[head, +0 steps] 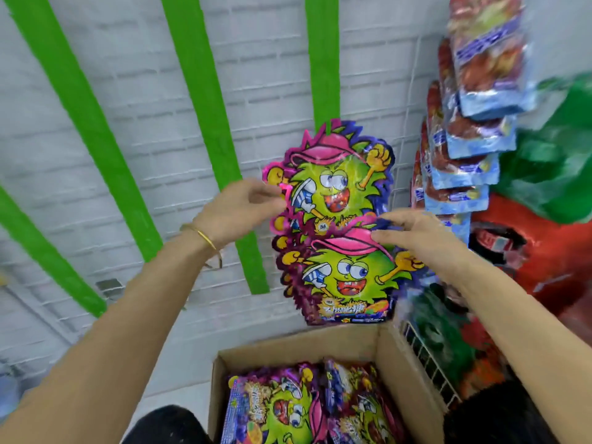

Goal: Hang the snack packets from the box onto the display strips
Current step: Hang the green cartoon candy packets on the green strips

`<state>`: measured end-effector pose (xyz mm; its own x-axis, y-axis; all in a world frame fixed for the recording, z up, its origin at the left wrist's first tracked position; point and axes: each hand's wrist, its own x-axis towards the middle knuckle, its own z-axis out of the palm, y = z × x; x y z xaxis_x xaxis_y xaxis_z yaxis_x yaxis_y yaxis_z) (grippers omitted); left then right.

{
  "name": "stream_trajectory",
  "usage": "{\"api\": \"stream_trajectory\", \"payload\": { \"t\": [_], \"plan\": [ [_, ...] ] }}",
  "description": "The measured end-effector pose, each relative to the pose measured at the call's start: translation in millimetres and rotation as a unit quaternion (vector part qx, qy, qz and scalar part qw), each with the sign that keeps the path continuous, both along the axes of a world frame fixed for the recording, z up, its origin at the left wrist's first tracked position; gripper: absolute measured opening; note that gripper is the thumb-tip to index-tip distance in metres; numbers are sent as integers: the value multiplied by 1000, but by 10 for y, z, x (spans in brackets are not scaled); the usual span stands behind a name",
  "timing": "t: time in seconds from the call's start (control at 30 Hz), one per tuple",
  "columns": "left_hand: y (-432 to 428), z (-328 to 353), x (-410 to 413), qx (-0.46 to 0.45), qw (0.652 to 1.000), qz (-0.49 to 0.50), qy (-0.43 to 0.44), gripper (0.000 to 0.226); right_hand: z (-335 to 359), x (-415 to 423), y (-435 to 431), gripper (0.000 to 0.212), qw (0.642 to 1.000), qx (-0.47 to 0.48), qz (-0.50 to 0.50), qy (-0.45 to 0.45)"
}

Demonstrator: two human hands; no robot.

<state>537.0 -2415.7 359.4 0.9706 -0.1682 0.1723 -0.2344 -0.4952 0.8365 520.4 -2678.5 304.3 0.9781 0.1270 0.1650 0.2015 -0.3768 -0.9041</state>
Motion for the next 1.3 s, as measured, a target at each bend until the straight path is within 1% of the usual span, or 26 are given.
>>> {"api": "stream_trajectory", "payload": {
  "t": [0.07, 0.13, 0.2, 0.27, 0.33, 0.4, 0.43, 0.47, 0.53, 0.6, 0.67, 0.77, 0.93, 1.2, 1.27, 1.3],
  "plan": [
    [-215, 380, 196, -19, 996, 12, -87, 26, 318, 120, 13, 15, 998, -3, -20, -63],
    [-408, 682, 413, -30, 987, 45, -154, 31, 606, 221, 36, 15, 993, 5, -42, -114],
    [-546, 877, 613, -40, 977, 76, -195, 31, 833, 317, 64, 12, 985, 3, -59, -161],
    [-617, 970, 763, -48, 971, 100, -210, 30, 998, 418, 107, 11, 980, 12, -75, -185],
    [-659, 1014, 879, -61, 973, 109, -196, 28, 1127, 529, 155, 11, 973, -5, -103, -209],
    [-709, 1068, 922, -73, 976, 99, -177, 18, 1229, 651, 206, 16, 968, -24, -117, -223],
    [-730, 1099, 924, -75, 977, 92, -177, 11, 1278, 707, 237, 17, 965, -31, -123, -232],
    [-744, 1131, 915, -65, 978, 86, -181, 9, 1324, 758, 270, 18, 961, -40, -133, -240],
    [-759, 1175, 878, -17, 977, 83, -194, 23, 1411, 841, 339, 17, 953, -63, -155, -254],
    [-757, 1188, 857, 9, 976, 84, -201, 36, 1480, 884, 398, 22, 941, -108, -178, -268],
    [-746, 1206, 852, 19, 976, 84, -198, 40, 1520, 903, 431, 28, 929, -142, -197, -278],
    [-746, 1224, 846, 31, 981, 72, -176, 38, 1523, 924, 448, 29, 922, -163, -210, -280],
    [-774, 1251, 812, 42, 984, 70, -158, 41, 1474, 951, 434, 28, 922, -173, -203, -280],
    [-774, 1178, 783, 68, 977, 85, -182, 42, 1312, 998, 404, 25, 937, -178, -169, -249],
    [-756, 1119, 776, 69, 976, 79, -191, 35, 1269, 1009, 386, 34, 938, -194, -161, -236],
    [-748, 1081, 765, 58, 976, 78, -193, 26, 1246, 1011, 379, 39, 938, -203, -158, -233]
  ]
}}
